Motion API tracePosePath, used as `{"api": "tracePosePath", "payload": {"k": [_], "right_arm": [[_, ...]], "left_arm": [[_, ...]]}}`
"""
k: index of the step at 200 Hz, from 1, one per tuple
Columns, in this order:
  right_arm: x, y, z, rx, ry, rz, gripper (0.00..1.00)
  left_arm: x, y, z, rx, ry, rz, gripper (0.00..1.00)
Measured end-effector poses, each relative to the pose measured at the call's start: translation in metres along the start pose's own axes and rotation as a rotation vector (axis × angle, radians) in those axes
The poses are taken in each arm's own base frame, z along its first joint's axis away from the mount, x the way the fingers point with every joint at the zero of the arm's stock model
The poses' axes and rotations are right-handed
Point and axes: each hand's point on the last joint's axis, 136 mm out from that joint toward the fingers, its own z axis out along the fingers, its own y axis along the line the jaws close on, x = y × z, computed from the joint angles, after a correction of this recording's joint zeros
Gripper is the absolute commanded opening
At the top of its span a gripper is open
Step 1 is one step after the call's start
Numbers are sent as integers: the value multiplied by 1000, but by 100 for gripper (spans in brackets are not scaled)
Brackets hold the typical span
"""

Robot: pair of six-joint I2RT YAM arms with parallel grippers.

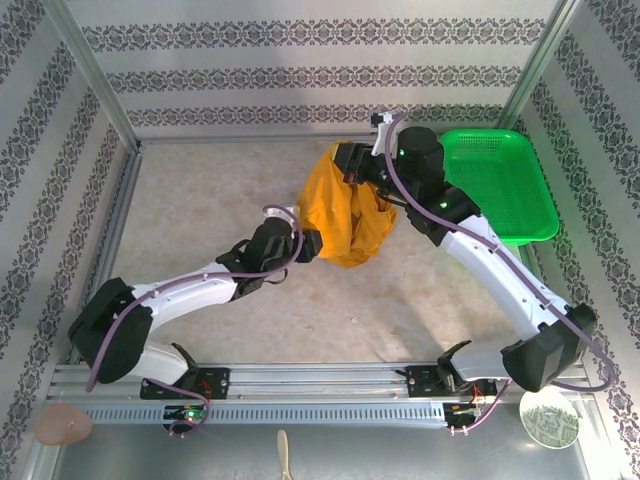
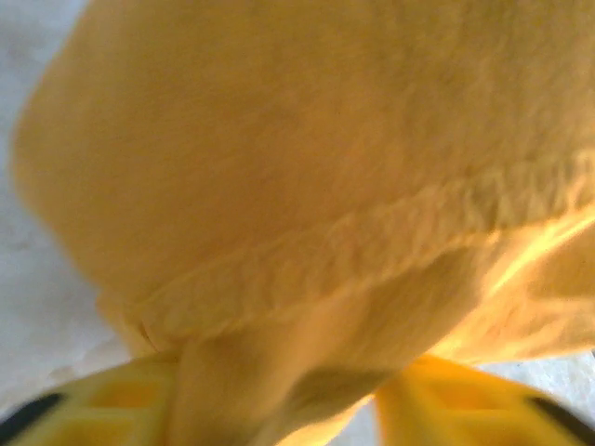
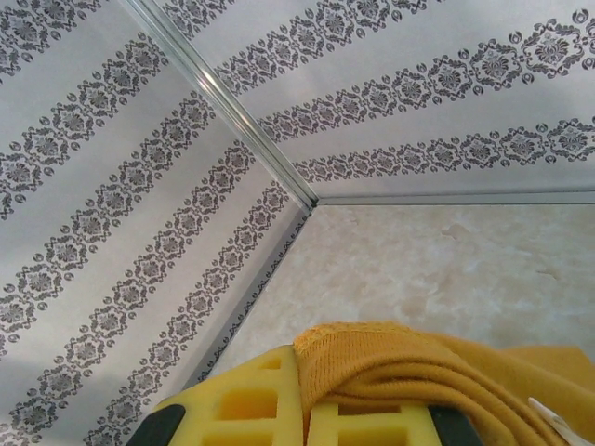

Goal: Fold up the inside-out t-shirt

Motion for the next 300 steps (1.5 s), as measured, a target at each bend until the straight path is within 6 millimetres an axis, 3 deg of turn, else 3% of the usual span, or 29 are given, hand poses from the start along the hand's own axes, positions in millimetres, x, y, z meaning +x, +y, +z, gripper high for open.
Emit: {"api": "tracePosePath", "payload": {"k": [25, 45, 59, 76, 94, 115, 140, 169, 182, 196, 212, 227, 234, 248, 260, 271, 282, 292, 300], "right_arm": [[-23, 1, -4, 6, -35, -5, 0], [-55, -1, -1, 0, -80, 0, 0], [-77, 0, 9, -23, -100, 9, 0], [-98, 6, 29, -72, -106, 25, 0], [-112, 24, 51, -151, -96, 38, 0], [-125, 50, 69, -250, -86, 48, 0], [-143, 76, 74, -356, -90, 52, 0], [-153, 79, 70, -399, -83, 66, 0], [-150, 67, 72, -383, -71, 74, 0], [-132, 43, 79, -332, -29, 105, 0], [-94, -2, 90, -238, 35, 150, 0], [-49, -53, 98, -126, 106, 201, 0], [-25, -81, 99, -62, 137, 231, 12], [17, -140, 94, 71, 192, 295, 50], [47, -193, 81, 195, 219, 350, 65], [62, -232, 62, 302, 218, 387, 69], [67, -259, 39, 393, 203, 405, 71], [59, -274, 12, 472, 164, 415, 71], [46, -276, -10, 516, 117, 410, 72]], "left_arm": [[-34, -14, 4, 34, -35, 12, 0], [-98, -16, -18, 66, -126, -18, 0], [-161, -14, -51, 92, -233, -47, 0], [-239, -18, -107, 126, -383, -59, 0], [-303, -40, -171, 187, -524, -29, 0], [-341, -80, -230, 292, -617, 29, 0], [-352, -115, -269, 398, -649, 73, 0], [-344, -121, -268, 450, -601, 51, 0], [-331, -112, -255, 458, -553, 10, 0], [-308, -99, -234, 469, -489, -52, 0], [-270, -82, -199, 463, -401, -128, 0], [-220, -78, -157, 459, -275, -182, 0], [-192, -83, -136, 463, -205, -195, 0], [-140, -100, -96, 476, -75, -204, 0], [-98, -120, -59, 493, 24, -201, 0], [-62, -136, -22, 500, 103, -204, 0], [-32, -148, 11, 502, 170, -211, 1], [-7, -153, 43, 493, 224, -224, 26], [8, -153, 63, 484, 252, -233, 40]]}}
